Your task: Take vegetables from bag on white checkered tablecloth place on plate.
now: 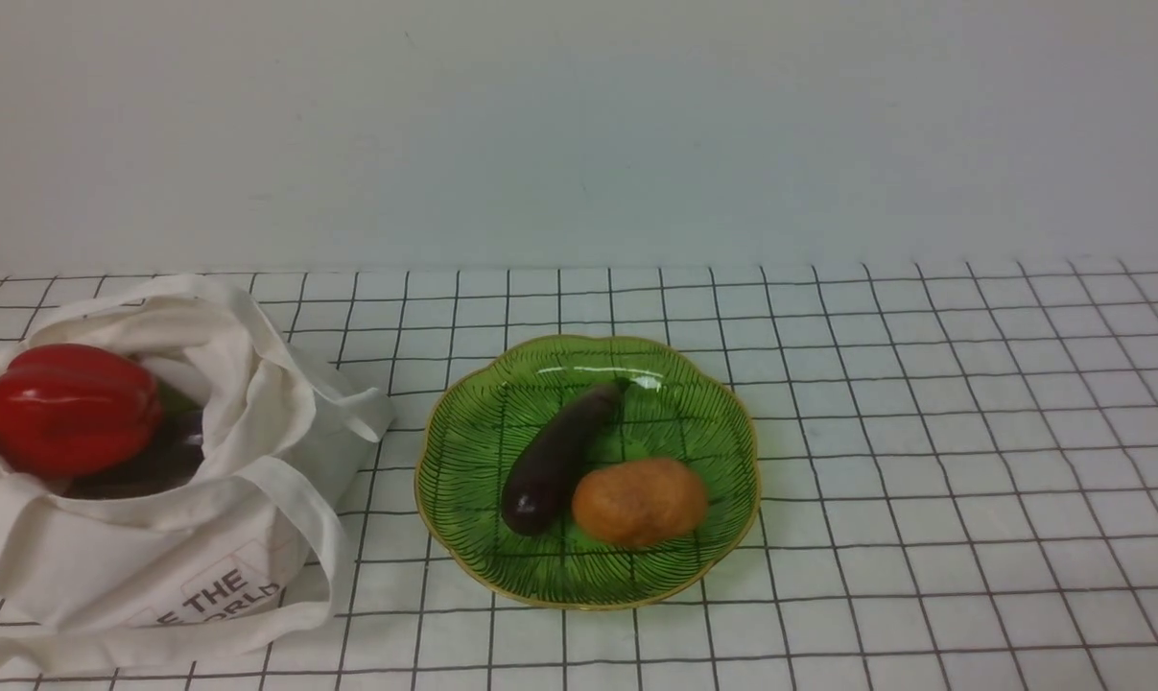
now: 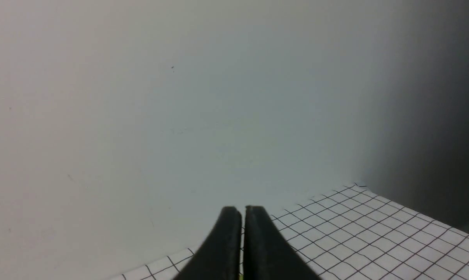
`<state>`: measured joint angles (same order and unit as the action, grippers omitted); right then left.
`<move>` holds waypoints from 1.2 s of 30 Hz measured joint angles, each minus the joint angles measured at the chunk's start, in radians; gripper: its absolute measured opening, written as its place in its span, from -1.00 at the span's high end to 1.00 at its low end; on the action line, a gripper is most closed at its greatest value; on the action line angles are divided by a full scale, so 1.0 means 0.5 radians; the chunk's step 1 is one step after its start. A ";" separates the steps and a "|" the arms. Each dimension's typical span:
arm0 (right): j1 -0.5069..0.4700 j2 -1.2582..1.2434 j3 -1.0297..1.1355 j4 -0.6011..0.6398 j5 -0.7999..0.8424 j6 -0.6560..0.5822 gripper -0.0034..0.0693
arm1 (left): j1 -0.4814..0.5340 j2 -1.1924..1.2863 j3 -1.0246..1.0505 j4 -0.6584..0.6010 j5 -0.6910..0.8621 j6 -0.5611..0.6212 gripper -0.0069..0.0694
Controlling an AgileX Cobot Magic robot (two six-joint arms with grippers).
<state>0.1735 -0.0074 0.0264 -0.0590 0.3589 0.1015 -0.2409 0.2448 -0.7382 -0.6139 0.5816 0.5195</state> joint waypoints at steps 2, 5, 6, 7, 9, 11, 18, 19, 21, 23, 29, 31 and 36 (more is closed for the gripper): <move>0.000 0.000 0.000 0.000 0.000 0.000 0.94 | 0.000 -0.016 0.000 0.100 0.030 -0.051 0.84; 0.000 0.000 0.000 0.000 0.000 0.000 0.94 | 0.031 -0.083 0.010 0.386 0.126 -0.322 0.84; 0.000 0.000 0.000 0.000 0.000 0.002 0.94 | 0.060 -0.119 0.032 0.486 0.142 -0.452 0.84; 0.000 0.000 0.000 0.000 0.000 0.002 0.94 | 0.090 -0.166 0.071 0.590 0.142 -0.562 0.84; 0.000 0.000 0.000 0.000 0.000 0.002 0.94 | 0.143 -0.254 0.168 0.757 0.137 -0.727 0.84; 0.000 0.000 0.000 0.000 0.000 0.002 0.94 | 0.220 -0.387 0.370 0.941 0.088 -0.895 0.84; 0.000 0.000 -0.002 0.000 0.002 0.006 0.94 | 0.446 -0.518 1.035 1.074 -0.263 -1.071 0.84; 0.000 0.000 -0.002 0.000 0.002 0.006 0.94 | 0.455 -0.518 1.084 1.077 -0.286 -1.073 0.84; 0.000 0.000 -0.002 0.000 0.002 0.006 0.94 | 0.469 -0.518 1.255 1.096 -0.331 -1.071 0.84; 0.000 0.000 -0.002 0.000 0.002 0.006 0.94 | 0.472 -0.518 1.369 1.107 -0.342 -1.067 0.84; 0.000 0.000 -0.002 0.000 0.005 0.006 0.94 | 0.472 -0.518 1.522 1.170 -0.371 -1.059 0.84; 0.000 0.000 -0.002 0.000 0.005 0.006 0.94 | 0.472 -0.518 1.527 1.179 -0.388 -1.055 0.84; 0.000 0.000 -0.002 0.000 0.005 0.006 0.94 | 0.472 -0.518 1.527 1.181 -0.388 -1.055 0.84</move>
<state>0.1735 -0.0074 0.0256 -0.0590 0.3612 0.1047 -0.0049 -0.0139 0.0250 -0.0236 0.3876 -0.0080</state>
